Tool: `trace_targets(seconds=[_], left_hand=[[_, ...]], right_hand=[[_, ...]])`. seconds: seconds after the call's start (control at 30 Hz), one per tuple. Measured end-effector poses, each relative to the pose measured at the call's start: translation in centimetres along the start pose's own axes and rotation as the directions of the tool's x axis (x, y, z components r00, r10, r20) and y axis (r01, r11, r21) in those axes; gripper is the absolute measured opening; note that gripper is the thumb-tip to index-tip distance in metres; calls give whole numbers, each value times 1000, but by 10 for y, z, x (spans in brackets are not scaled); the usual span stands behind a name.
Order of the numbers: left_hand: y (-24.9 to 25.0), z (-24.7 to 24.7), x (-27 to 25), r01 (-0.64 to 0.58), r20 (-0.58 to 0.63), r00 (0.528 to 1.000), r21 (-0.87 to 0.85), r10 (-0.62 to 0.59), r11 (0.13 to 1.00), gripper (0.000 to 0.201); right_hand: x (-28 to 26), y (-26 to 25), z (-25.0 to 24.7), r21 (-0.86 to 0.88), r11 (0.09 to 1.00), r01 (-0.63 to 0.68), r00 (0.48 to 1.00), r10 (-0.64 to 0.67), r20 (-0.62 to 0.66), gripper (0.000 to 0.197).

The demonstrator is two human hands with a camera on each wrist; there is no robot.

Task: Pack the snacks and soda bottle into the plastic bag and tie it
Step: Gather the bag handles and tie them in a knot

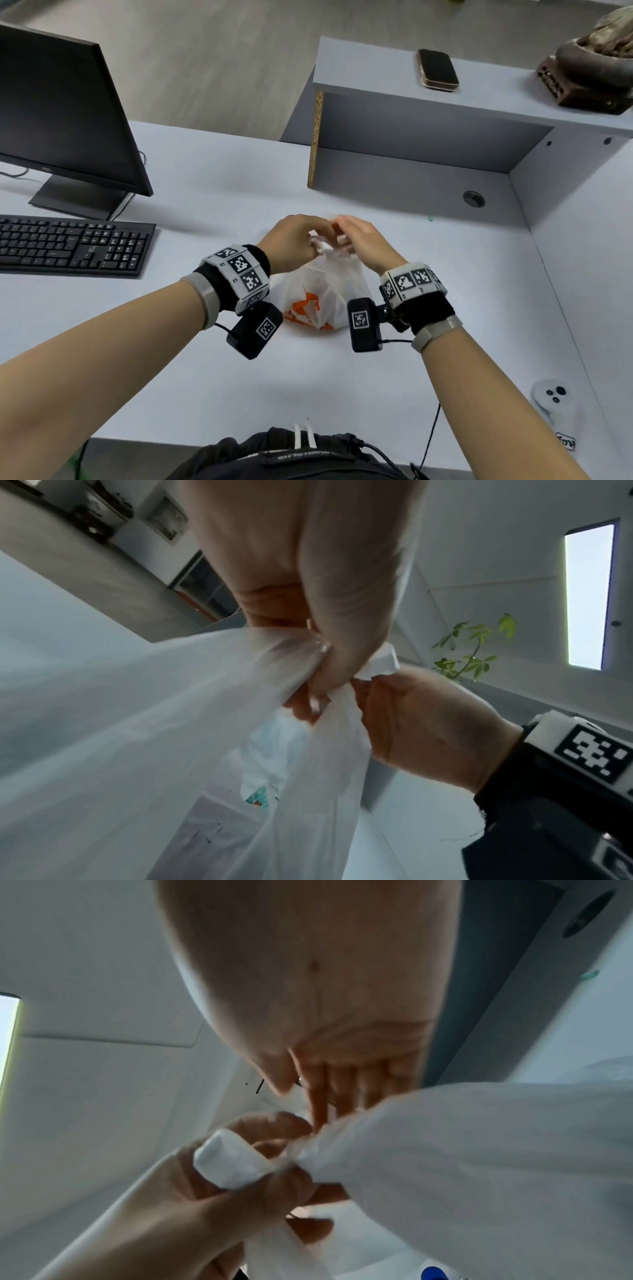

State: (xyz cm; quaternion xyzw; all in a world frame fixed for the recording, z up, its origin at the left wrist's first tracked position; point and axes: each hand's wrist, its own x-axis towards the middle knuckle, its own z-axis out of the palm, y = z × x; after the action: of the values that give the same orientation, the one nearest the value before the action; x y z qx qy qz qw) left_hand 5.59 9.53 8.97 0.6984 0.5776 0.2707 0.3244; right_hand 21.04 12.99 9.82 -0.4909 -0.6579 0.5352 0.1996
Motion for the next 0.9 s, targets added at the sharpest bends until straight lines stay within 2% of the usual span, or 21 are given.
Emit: trace_targets(seconds=[0.07,0.13,0.17,0.27,0.33,0.4,0.47,0.57,0.63,0.7,0.77,0.83,0.9], left_hand=[[-4,2,0,-33,-50,998,-41,31,999,33],[-9,4,-2,-33,-85,996,-102,25,994,32],[-11,5,-2,-31,-104,994,-118,19,993,31],[-15,8,-2,-26,-140,990,-139,6,990,27],[-16,6,0,-11,-138,990,-170,-13,985,22],[-18,5,3,-7,-127,992,-218,-21,976,12],[-20,4,4,4,-117,992,-277,-38,961,8],[-28,5,4,89,-102,985,-377,-137,922,13],[-33,5,3,168,-107,967,-411,-230,896,13],[-41,4,0,240,-130,939,-416,-318,877,16],[-49,5,-5,301,-120,919,-405,-377,863,19],[-59,9,-10,370,-102,887,-426,-450,826,17],[-70,15,-14,431,-100,836,-489,-540,758,18]], right_hand=[[4,-3,1,-123,978,-168,982,178,70,53],[8,-2,1,-58,955,-292,954,295,58,61],[9,-1,1,-12,944,-329,942,329,60,58],[10,3,1,-10,943,-333,932,331,146,37],[11,12,2,29,958,-287,946,278,167,33],[14,23,1,119,972,-201,977,190,92,27],[15,31,-2,197,972,-126,990,136,-39,21],[17,40,-6,221,974,-56,970,105,-219,23],[19,48,-11,85,996,-40,932,68,-356,23],[20,60,-17,-169,980,-101,889,12,-458,15],[16,72,-24,-307,932,-190,854,3,-520,8],[11,86,-30,-276,926,-259,811,52,-583,7],[7,98,-33,-240,918,-315,765,97,-636,9]])
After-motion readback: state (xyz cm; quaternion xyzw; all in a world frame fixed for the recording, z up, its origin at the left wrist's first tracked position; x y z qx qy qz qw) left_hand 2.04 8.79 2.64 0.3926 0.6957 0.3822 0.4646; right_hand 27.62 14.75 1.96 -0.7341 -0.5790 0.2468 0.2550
